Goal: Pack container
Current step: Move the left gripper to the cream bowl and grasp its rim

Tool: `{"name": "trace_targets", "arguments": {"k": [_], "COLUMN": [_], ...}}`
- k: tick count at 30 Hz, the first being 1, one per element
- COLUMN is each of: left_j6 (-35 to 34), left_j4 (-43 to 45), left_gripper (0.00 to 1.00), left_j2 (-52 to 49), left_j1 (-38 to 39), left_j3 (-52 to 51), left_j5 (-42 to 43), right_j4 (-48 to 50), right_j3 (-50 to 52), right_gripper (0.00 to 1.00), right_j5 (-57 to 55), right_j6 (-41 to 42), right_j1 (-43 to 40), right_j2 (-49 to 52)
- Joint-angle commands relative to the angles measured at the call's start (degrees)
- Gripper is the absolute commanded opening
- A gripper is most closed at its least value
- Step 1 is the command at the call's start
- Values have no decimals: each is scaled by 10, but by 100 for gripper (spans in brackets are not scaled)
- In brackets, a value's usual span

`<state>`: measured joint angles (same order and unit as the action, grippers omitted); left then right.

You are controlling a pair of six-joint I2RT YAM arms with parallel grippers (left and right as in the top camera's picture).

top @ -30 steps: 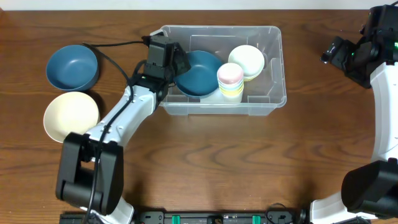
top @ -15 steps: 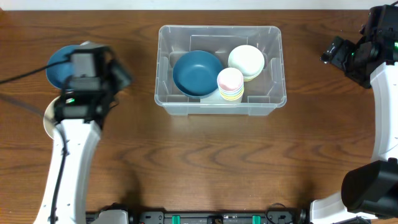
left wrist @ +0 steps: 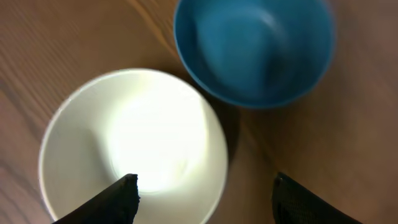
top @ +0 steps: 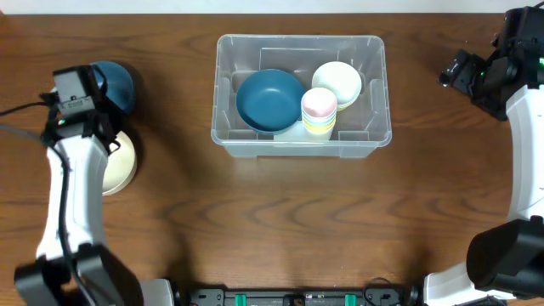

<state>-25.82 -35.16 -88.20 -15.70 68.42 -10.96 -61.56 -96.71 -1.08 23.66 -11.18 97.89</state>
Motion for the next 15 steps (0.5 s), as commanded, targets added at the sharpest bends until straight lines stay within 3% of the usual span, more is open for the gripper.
{"name": "trace_targets", "arguments": {"k": [1, 6, 9, 13, 15], "left_j6": [50, 57, 57, 57, 57], "left_j4": [3, 3, 3, 3, 3], "left_gripper": [69, 67, 60, 58, 46], "left_j2": [-52, -125, -160, -183, -185], "left_j1": [-1, -1, -1, -1, -1], "left_j3": [2, 2, 2, 2, 2], "left_j5": [-11, -11, -11, -11, -11], "right_j4": [0, 0, 0, 0, 0], "right_j3": [-7, -7, -7, -7, -7], "right_gripper": [99, 99, 99, 99, 99], "right_j5": [-4, -4, -4, -4, -4], "right_j6": [5, 5, 5, 5, 5], "right_j1": [-2, -2, -2, -2, -2], "right_j2": [4, 4, 4, 4, 4]}}
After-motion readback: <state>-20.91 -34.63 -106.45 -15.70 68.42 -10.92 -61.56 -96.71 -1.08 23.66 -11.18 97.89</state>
